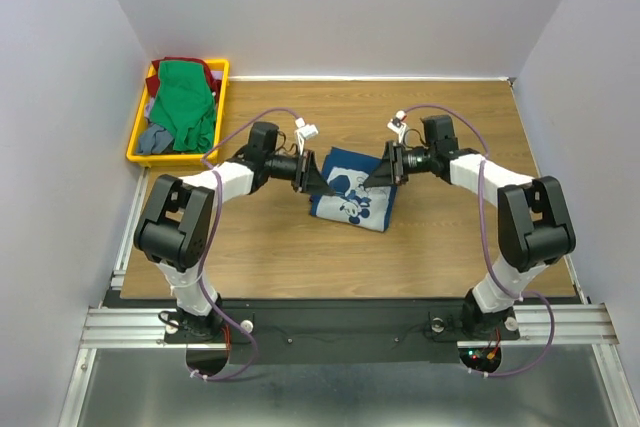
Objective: Fold and stack the t-shirts
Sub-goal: Fold the tshirt
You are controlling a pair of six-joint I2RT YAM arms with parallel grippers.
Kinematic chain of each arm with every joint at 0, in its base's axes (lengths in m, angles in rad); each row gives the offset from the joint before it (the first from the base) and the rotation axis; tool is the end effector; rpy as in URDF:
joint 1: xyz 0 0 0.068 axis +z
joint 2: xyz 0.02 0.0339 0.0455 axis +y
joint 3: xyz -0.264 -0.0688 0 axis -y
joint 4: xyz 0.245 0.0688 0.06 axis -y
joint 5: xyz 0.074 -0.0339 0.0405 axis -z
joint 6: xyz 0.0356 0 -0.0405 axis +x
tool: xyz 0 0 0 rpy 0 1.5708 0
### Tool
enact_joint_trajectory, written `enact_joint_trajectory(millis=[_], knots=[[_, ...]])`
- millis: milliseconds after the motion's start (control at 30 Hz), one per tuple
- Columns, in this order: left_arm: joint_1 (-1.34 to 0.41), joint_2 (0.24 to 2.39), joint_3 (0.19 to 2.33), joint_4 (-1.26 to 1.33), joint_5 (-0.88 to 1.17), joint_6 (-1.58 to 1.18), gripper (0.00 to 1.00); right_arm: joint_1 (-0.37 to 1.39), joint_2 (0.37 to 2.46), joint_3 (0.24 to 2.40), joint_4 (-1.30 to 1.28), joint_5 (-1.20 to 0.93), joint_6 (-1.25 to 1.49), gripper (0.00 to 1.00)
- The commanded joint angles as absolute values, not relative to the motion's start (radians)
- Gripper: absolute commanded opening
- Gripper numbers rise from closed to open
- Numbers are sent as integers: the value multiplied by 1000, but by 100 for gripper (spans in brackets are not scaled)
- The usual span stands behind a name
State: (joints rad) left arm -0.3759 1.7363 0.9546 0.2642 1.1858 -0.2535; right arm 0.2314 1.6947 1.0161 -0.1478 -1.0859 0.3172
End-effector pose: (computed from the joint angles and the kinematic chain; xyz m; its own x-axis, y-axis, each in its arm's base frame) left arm 0.3186 -0.1612 0.2007 -0.6679 0.1624 -0.7263 0.7433 0.0975 -0.6618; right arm 0.3260 0.1092 0.2018 -0.8955 -0.0616 -0.4408 -0.4326 0.3531 0.8296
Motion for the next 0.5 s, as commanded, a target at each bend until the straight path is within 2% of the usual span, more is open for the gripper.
enact_joint_trajectory(millis=[0, 167, 367, 467], knots=[[-353, 1706, 1035, 298, 1223, -291, 14, 287, 1741, 1014, 84, -1079, 524, 33], [-301, 1697, 1080, 331, 1210, -319, 16, 368, 1871, 956, 292, -1037, 670, 33], [-252, 1697, 1074, 315, 1175, -301, 17, 376, 2097, 945, 252, -928, 635, 30], [-238, 1698, 1060, 293, 1166, -282, 17, 376, 2120, 926, 221, -919, 608, 30]])
